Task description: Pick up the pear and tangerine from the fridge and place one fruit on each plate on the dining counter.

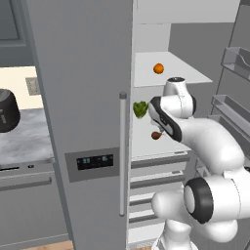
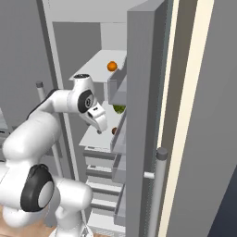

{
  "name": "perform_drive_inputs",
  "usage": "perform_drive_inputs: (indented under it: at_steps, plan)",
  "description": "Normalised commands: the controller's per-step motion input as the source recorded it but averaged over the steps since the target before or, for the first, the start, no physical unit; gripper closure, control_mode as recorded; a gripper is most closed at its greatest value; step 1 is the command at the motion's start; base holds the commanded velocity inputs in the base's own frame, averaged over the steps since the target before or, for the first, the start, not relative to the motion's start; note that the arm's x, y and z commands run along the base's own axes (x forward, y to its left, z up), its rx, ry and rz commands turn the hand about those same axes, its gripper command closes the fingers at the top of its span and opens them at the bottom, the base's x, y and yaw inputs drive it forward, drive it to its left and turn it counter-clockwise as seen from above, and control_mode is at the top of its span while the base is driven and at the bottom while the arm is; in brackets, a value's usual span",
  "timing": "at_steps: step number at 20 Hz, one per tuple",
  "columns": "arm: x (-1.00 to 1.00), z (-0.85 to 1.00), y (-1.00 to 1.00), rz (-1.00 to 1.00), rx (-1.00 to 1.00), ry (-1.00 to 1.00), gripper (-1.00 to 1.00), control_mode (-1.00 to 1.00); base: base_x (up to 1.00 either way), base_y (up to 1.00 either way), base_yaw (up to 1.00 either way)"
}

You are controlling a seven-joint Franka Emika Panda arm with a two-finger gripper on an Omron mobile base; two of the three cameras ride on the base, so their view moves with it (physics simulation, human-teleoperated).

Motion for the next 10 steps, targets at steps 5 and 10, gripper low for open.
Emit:
perform_drive_inputs:
  at_steps: [5,10]
  plan:
    - [0.17,-0.08,-0.01,-0.05,0.04,0.03,-1.0,-1.0,0.0,0.0,0.0]
    - [0.15,-0.07,-0.07,-0.03,0.07,0.02,-1.0,-1.0,0.0,0.0,0.0]
